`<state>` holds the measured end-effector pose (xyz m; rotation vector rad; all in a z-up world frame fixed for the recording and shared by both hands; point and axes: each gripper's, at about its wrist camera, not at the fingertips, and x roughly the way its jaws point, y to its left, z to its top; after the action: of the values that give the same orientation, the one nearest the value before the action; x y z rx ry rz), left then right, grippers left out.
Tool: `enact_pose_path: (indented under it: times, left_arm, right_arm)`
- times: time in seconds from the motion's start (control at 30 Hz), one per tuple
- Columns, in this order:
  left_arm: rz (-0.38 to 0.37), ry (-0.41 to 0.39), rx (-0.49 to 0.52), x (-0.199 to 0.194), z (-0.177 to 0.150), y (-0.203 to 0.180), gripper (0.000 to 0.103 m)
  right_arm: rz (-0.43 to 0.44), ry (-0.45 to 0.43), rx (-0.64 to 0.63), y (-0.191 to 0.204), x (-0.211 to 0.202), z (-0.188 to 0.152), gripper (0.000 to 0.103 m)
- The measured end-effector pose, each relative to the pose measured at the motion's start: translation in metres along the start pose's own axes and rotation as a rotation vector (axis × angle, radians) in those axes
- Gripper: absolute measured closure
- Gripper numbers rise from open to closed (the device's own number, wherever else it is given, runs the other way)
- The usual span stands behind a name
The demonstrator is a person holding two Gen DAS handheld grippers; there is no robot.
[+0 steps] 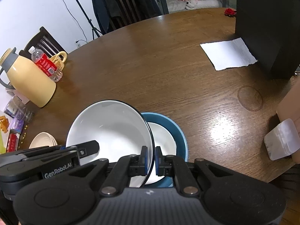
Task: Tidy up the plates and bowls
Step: 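Lower the white bowl into the blue bowl with both grippers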
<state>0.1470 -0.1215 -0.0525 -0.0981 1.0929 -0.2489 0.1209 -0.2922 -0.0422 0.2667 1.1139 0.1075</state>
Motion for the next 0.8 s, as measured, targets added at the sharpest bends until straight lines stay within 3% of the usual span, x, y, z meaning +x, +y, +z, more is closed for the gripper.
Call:
enact_pose_path:
  times: [0.8]
  left_arm:
    - [0.003,0.079,0.033,0.038,0.004,-0.004,0.093]
  right_arm:
    - [-0.029,0.073,0.042,-0.019,0.035,0.004,0.096]
